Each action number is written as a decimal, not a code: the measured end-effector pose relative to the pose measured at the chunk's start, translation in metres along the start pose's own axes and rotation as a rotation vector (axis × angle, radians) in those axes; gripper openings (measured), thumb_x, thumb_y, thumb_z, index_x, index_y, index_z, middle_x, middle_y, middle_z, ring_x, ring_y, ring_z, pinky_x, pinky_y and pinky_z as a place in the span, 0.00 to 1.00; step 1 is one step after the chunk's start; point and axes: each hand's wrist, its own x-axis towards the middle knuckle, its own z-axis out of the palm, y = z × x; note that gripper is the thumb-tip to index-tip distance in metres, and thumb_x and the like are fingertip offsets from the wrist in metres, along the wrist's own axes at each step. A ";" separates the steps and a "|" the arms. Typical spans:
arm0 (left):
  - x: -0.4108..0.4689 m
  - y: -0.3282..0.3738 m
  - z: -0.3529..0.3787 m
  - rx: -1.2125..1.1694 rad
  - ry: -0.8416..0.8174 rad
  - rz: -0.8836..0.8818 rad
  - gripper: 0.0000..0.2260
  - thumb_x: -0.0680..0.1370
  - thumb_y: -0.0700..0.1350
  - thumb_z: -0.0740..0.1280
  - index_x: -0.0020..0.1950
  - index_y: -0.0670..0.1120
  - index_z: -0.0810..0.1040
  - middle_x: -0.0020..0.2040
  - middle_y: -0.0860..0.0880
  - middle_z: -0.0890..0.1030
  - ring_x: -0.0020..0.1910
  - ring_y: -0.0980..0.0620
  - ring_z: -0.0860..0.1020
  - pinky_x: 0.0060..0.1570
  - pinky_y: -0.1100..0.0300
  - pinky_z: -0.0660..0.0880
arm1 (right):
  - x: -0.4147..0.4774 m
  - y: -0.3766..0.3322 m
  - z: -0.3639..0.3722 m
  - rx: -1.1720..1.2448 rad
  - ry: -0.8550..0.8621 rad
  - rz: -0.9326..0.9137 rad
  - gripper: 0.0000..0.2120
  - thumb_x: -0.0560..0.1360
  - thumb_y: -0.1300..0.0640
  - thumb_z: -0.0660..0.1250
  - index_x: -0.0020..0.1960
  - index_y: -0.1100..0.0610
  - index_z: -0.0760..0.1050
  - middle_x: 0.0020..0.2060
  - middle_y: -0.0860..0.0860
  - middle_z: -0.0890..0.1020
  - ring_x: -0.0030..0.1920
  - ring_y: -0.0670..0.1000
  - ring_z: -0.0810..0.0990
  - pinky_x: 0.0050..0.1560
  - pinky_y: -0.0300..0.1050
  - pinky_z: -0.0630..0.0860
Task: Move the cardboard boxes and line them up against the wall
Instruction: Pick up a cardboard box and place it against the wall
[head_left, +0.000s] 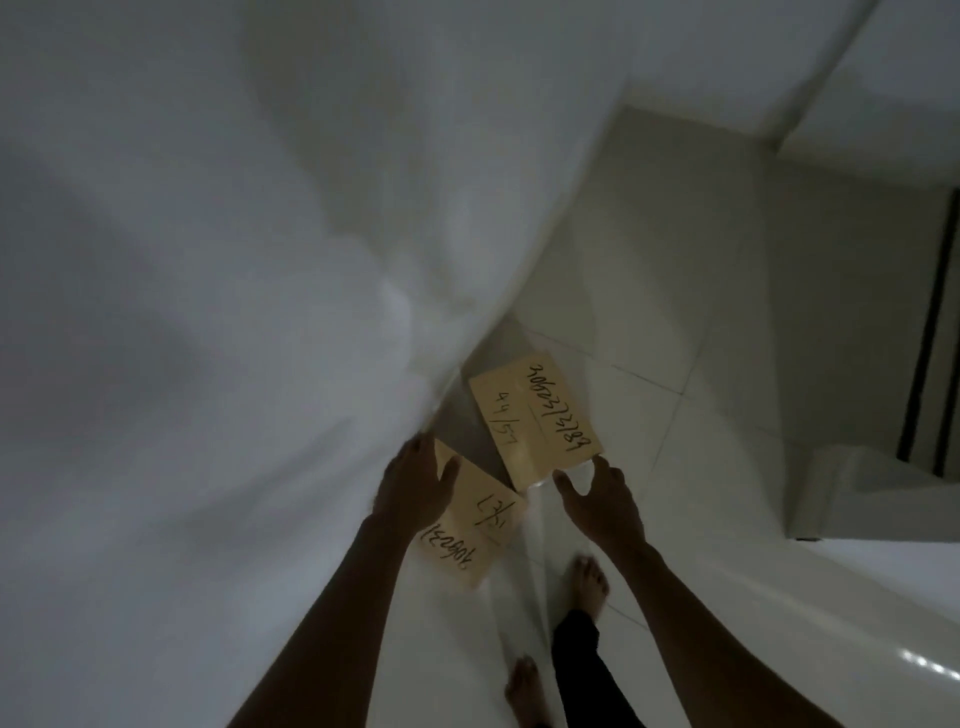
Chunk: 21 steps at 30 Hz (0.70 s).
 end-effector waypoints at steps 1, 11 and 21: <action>0.027 0.004 0.007 -0.005 -0.001 -0.002 0.27 0.80 0.55 0.58 0.76 0.43 0.59 0.71 0.42 0.70 0.69 0.42 0.71 0.64 0.48 0.71 | 0.023 0.000 0.008 0.023 -0.021 0.015 0.39 0.76 0.37 0.64 0.79 0.57 0.59 0.71 0.60 0.70 0.69 0.61 0.73 0.66 0.61 0.74; 0.313 -0.025 0.131 0.287 -0.264 0.096 0.27 0.80 0.49 0.62 0.76 0.41 0.59 0.72 0.39 0.69 0.69 0.40 0.70 0.64 0.49 0.70 | 0.259 0.070 0.123 0.204 -0.046 0.340 0.36 0.78 0.40 0.64 0.76 0.62 0.61 0.67 0.61 0.73 0.66 0.61 0.74 0.63 0.55 0.76; 0.479 -0.058 0.239 0.087 -0.165 0.043 0.34 0.78 0.55 0.64 0.78 0.44 0.54 0.76 0.41 0.65 0.72 0.40 0.67 0.67 0.48 0.68 | 0.383 0.130 0.220 0.649 0.190 0.655 0.36 0.79 0.39 0.62 0.76 0.63 0.60 0.67 0.62 0.76 0.64 0.63 0.77 0.62 0.55 0.76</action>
